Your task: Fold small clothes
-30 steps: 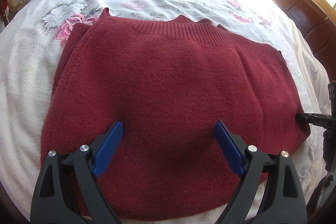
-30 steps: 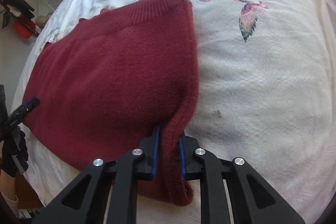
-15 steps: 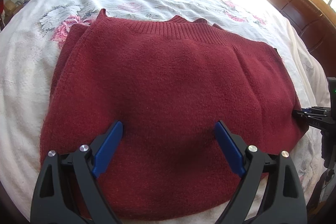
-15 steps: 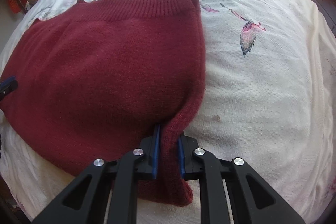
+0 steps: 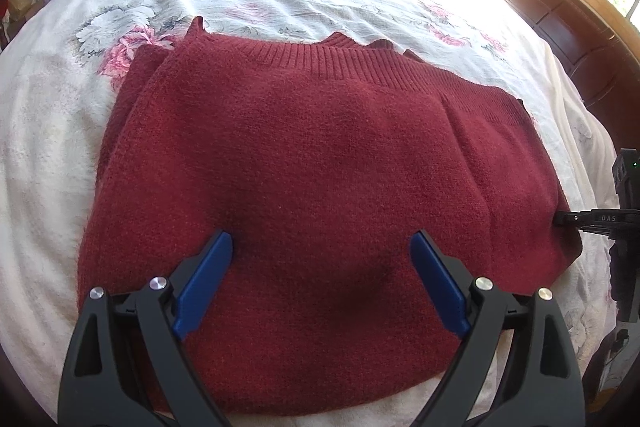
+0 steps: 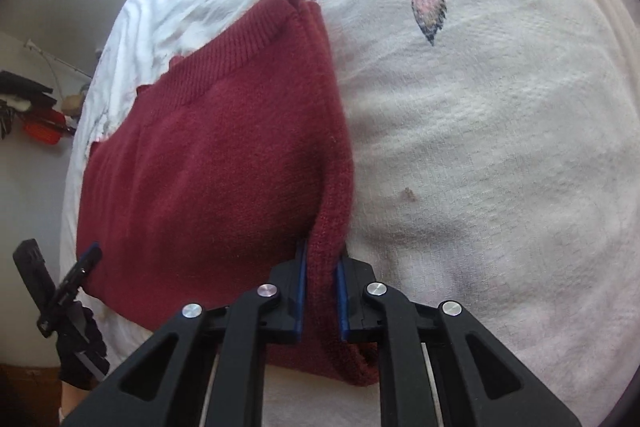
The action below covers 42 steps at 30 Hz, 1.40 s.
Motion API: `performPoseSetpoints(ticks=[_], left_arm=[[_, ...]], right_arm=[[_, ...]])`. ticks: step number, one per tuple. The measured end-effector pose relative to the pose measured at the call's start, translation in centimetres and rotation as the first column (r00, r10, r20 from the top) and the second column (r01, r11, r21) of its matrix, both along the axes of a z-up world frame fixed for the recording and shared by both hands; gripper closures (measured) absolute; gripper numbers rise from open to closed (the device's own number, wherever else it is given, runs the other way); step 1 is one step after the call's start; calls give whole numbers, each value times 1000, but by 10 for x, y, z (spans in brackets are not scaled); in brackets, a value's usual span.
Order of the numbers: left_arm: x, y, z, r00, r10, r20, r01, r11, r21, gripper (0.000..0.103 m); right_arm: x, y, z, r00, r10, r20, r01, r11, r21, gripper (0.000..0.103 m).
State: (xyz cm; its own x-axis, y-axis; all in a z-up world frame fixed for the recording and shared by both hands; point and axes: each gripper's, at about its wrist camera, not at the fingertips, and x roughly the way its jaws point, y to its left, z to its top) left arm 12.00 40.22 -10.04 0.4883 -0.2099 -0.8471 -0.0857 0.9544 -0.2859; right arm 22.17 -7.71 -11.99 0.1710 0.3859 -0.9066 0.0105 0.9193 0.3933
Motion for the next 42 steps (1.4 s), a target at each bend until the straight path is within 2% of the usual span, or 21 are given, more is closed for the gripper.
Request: performPoseSetpoints(ticks=[3, 7, 10, 13, 19, 21, 24, 26, 27, 29, 30, 32, 34, 36, 38, 42], left_arm=[[0, 1, 0, 1000, 4, -4, -4, 1000, -3, 13], [0, 3, 4, 1000, 1, -5, -1, 1000, -24, 13], [0, 11, 8, 1000, 8, -3, -8, 997, -74, 13], [-2, 22, 15, 1000, 28, 11, -27, 992, -120, 13], [-4, 39, 28, 996, 68, 50, -57, 980, -190, 13], [-3, 41, 30, 995, 76, 57, -62, 973, -221, 13], [0, 40, 30, 995, 79, 57, -62, 965, -257, 13], [3, 37, 29, 996, 72, 54, -55, 961, -272, 13], [3, 35, 29, 996, 68, 55, -50, 959, -280, 13], [3, 31, 28, 997, 53, 53, -35, 954, -299, 13], [4, 28, 28, 998, 43, 50, -25, 952, -305, 13], [5, 23, 28, 999, 25, 47, -9, 947, -320, 13], [7, 18, 27, 999, 20, 39, -5, 936, -351, 13], [10, 12, 26, 999, 25, 32, -10, 918, -396, 13], [18, 3, 24, 1000, 23, 17, -14, 904, -427, 13], [38, -27, 29, 1000, -9, 4, 10, 910, -415, 13]], right_arm=[[4, 2, 18, 1000, -24, 10, 23, 999, 49, 92], [0, 31, 59, 996, 13, 83, -21, 995, 98, 92], [0, 71, 84, 986, 80, 143, -93, 992, 86, 92], [-7, 118, 97, 967, 173, 186, -184, 982, 44, 93], [-28, 199, 93, 917, 340, 208, -339, 940, -41, 94], [-35, 224, 81, 899, 392, 197, -384, 920, -79, 94], [-46, 249, 56, 877, 455, 154, -448, 891, -79, 97], [-56, 266, 44, 849, 508, 143, -485, 858, -169, 97], [-57, 267, 40, 842, 521, 138, -496, 849, -182, 97], [-57, 260, 42, 836, 532, 132, -513, 845, -150, 96], [-57, 254, 48, 837, 529, 140, -516, 848, -117, 94], [-52, 235, 65, 845, 513, 150, -517, 856, -19, 81], [-46, 216, 84, 858, 481, 178, -494, 869, 32, 79], [-38, 193, 98, 870, 449, 204, -461, 887, 15, 79], [-26, 163, 101, 897, 388, 211, -398, 917, 8, 75], [-3, 114, 79, 948, 274, 164, -266, 961, -70, 75]])
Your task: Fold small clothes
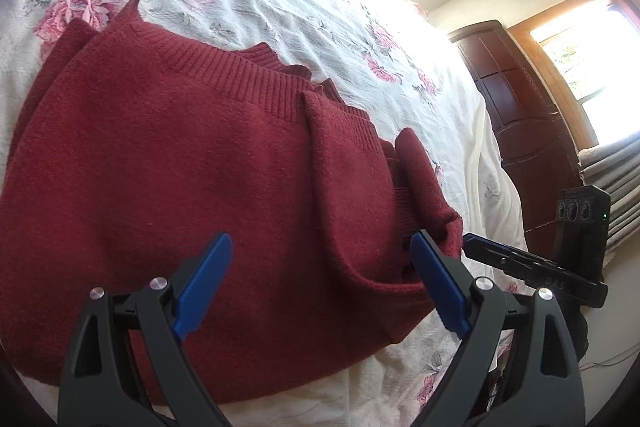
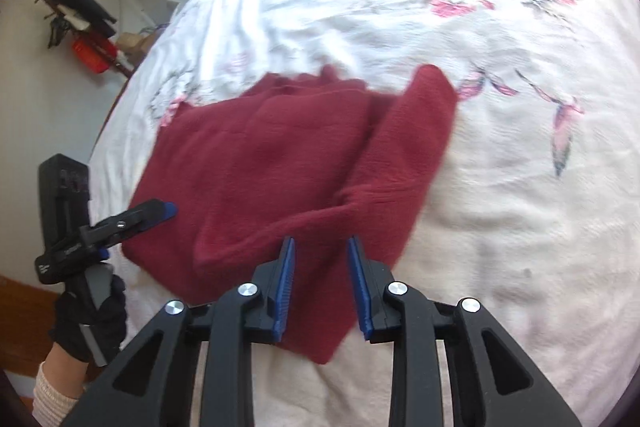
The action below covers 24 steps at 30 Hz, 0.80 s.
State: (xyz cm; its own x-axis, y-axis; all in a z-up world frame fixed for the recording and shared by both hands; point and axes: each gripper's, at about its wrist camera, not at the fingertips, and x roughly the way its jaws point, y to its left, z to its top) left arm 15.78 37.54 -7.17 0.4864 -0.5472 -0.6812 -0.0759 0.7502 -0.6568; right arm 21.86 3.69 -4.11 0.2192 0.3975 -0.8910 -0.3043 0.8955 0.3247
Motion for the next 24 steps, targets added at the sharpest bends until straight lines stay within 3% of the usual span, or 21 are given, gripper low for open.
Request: performPoseSetpoints(ticks=[4, 7, 9, 14, 17, 19, 21, 22, 24], left_arm=[[26, -43, 28, 995, -85, 57, 85, 996, 11, 13], [51, -89, 41, 984, -171, 58, 171, 985, 8, 13], [70, -124, 36, 976, -217, 0, 217, 976, 31, 13], [94, -187, 13, 957, -258, -132, 281, 938, 205, 13], [101, -191, -1, 954, -241, -177, 270, 948, 166, 15], [104, -189, -5, 957, -230, -178, 252, 961, 115, 33], [104, -185, -7, 954, -231, -190, 246, 967, 62, 70], [103, -184, -9, 953, -237, -190, 248, 968, 36, 79], [98, -180, -5, 959, -229, -166, 235, 972, 21, 84]], right_arm=[[16, -58, -24, 986, -135, -101, 149, 978, 143, 75], [26, -91, -32, 967, -223, -121, 237, 963, 125, 75], [29, -106, -35, 958, -255, -131, 272, 953, 130, 75], [34, -117, -44, 956, -268, -123, 281, 953, 111, 75], [35, -119, -49, 957, -260, -133, 276, 954, 121, 75], [35, -119, -50, 958, -254, -134, 270, 956, 116, 75], [35, -120, -52, 957, -258, -131, 271, 957, 101, 75], [34, -120, -52, 958, -258, -128, 270, 958, 93, 75], [33, -120, -53, 959, -253, -126, 265, 960, 87, 75]])
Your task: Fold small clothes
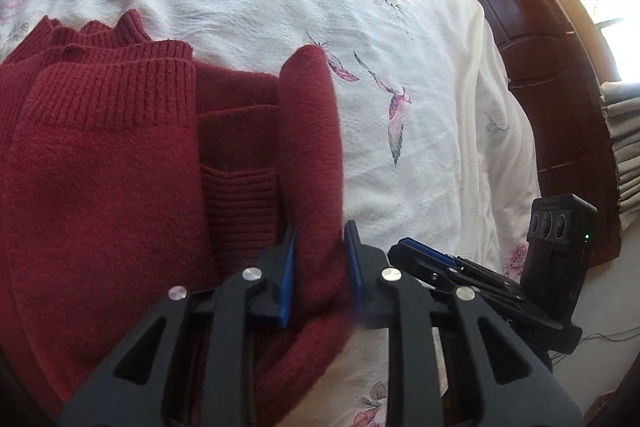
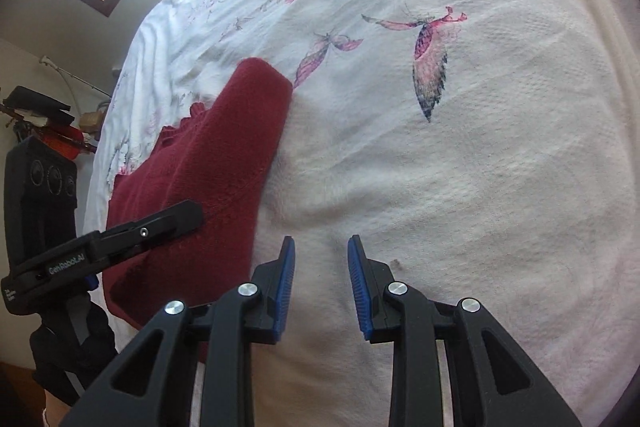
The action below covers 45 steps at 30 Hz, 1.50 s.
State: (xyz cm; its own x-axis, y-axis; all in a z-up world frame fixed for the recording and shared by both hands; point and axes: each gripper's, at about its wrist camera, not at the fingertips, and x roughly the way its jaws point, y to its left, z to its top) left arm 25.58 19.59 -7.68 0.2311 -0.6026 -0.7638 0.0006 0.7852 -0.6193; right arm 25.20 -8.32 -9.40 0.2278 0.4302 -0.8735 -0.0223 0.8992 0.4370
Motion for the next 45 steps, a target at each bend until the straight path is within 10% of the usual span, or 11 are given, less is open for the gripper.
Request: performPoseSetpoints(ticks=[8, 17, 19, 21, 24, 45], left_arm=[[-63, 93, 52, 970, 129, 206, -123, 991, -45, 92], [-93, 186, -27, 952, 300, 51, -294, 950, -104, 103], [-97, 186, -33, 953, 300, 47, -290, 944, -156, 97], [-98, 183, -32, 954, 294, 51, -279, 939, -201, 60], [-92, 179, -29, 955, 292, 57, -271, 933, -237, 34], [-20, 100, -26, 984, 178, -14, -176, 953, -246, 28]], right_arm=[[-7, 15, 1, 999, 42, 9, -41, 999, -4, 75], [-28, 105, 14, 963, 259, 71, -266, 954, 136, 75], [-34, 127, 9, 955, 292, 62, -297, 948, 112, 75], [-35, 142, 2, 951, 307, 46, -310, 946, 96, 75], [-37, 151, -3, 946, 323, 36, -325, 942, 83, 75], [-38, 133, -6, 934, 354, 47, -357, 928, 109, 75]])
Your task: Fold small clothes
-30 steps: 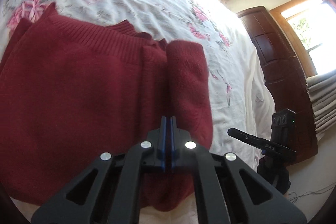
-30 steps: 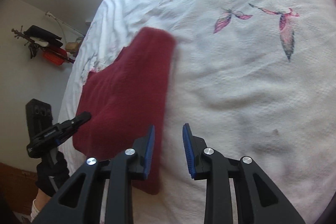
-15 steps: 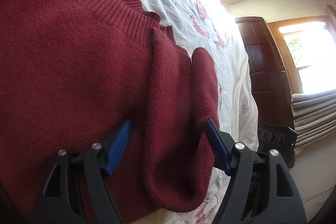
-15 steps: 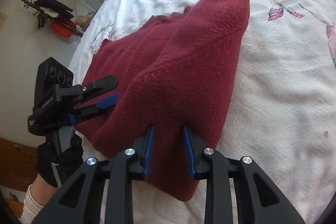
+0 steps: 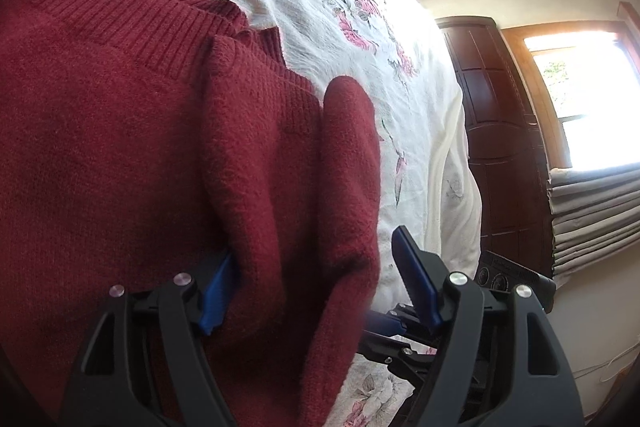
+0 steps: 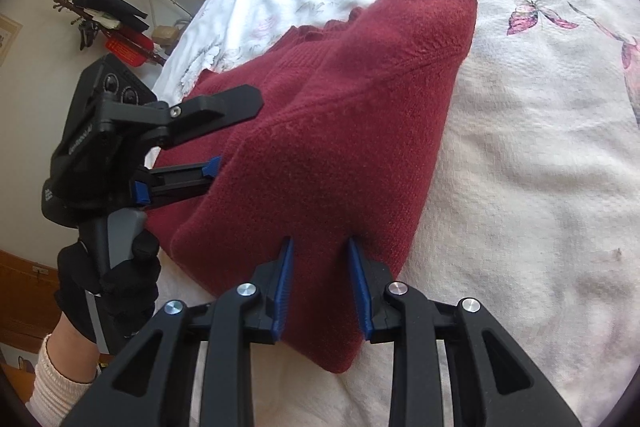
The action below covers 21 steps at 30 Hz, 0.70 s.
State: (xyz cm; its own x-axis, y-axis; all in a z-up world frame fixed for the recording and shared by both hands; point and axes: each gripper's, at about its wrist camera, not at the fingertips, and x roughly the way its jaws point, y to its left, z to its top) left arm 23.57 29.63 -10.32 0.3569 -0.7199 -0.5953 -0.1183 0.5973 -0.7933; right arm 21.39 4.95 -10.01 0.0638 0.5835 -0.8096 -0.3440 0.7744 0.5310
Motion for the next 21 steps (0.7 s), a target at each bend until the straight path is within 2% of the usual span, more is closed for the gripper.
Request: performPoseSetpoints(ticks=[1, 3, 7, 8, 10, 11, 12, 14, 17, 21], left_arm=[[4, -7, 2, 1000, -17, 2, 17, 1000, 14, 28], [14, -23, 4, 999, -52, -3, 52, 997, 48, 19], [32, -54, 2, 991, -125, -45, 130, 984, 122, 17], [34, -62, 2, 989, -143, -47, 149, 975, 162, 19], [34, -74, 4, 984, -171, -44, 177, 952, 251, 43], [32, -77, 4, 984, -176, -36, 180, 948, 262, 65], [32, -76, 6, 986, -168, -23, 169, 956, 239, 74], [24, -65, 9, 991, -137, 3, 134, 969, 208, 78], [10, -42, 24, 993, -102, 60, 89, 978, 191, 80], [-12, 6, 49, 989, -40, 140, 18, 987, 160, 80]], right_arm=[[1, 0, -1, 1000, -2, -4, 2, 1000, 3, 75], [2, -1, -4, 1000, -1, -9, 1, 1000, 5, 75], [2, -4, -6, 1000, -3, -18, 3, 1000, 9, 75], [2, -5, -7, 1000, -4, -19, 5, 1000, 11, 75], [3, -8, -6, 1000, -5, -18, 5, 1000, 8, 74], [3, -10, -5, 1000, -5, -16, 5, 1000, 0, 70], [4, -14, -3, 1000, -6, -14, 6, 1000, 2, 68], [5, -27, 2, 1000, -21, -8, 21, 1000, 10, 59], [11, -51, 9, 997, -80, 8, 79, 997, 20, 58], [16, -66, 6, 991, -133, -21, 134, 989, 63, 58]])
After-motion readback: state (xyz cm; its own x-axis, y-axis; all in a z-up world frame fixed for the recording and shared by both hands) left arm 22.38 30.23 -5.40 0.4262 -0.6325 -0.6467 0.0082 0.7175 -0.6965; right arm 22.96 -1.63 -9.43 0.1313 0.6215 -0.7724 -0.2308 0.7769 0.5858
